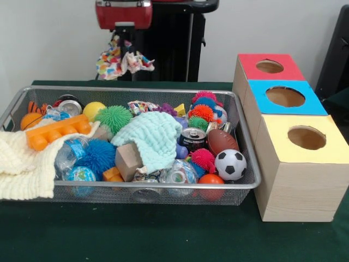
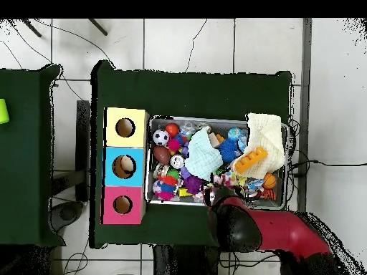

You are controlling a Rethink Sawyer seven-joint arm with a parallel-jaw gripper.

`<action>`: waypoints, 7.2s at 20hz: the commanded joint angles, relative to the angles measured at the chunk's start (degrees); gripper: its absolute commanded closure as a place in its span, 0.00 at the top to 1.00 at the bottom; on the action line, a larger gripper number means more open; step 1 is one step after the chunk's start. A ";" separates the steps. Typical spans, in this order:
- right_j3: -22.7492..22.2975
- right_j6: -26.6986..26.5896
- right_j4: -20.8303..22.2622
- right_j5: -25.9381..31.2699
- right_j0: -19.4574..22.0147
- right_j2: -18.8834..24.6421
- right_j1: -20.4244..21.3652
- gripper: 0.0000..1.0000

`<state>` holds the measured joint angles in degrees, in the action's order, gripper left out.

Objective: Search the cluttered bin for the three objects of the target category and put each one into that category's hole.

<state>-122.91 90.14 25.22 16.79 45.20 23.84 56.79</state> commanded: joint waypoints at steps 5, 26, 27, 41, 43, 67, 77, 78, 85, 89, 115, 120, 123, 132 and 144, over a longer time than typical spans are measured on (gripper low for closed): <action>6.20 12.11 -8.48 10.41 -13.75 -2.88 0.03 0.00; 21.30 16.65 -17.86 12.21 -35.08 -16.47 -10.56 0.00; 21.54 16.83 -18.19 11.77 -36.01 -17.20 -11.03 0.00; 22.92 17.17 -23.34 9.23 -44.00 -24.04 -13.56 0.00; 23.53 17.18 -23.98 8.85 -45.19 -24.91 -14.37 0.00; 28.58 14.98 -31.38 10.58 -51.64 -30.02 -18.58 0.00; 38.21 15.41 -32.78 22.28 -55.03 -33.02 -18.35 0.00; 39.74 15.54 -32.99 23.15 -55.21 -33.07 -18.98 0.00; 44.92 18.12 -33.84 23.83 -57.67 -34.34 -23.37 0.00; 46.43 19.59 -34.13 22.83 -59.54 -35.79 -25.88 0.00; 47.34 19.18 -34.39 15.45 -58.62 -35.16 -32.33 0.00; 45.86 18.54 -34.60 15.02 -57.71 -34.31 -31.10 0.00; 46.51 18.45 -34.37 15.80 -57.82 -34.60 -31.22 0.00; 47.44 18.96 -34.13 15.34 -58.02 -34.92 -32.38 0.00; 51.06 19.69 -33.50 16.44 -59.28 -36.50 -35.19 0.00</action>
<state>-73.02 97.80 -8.10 33.93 -14.26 -14.51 25.57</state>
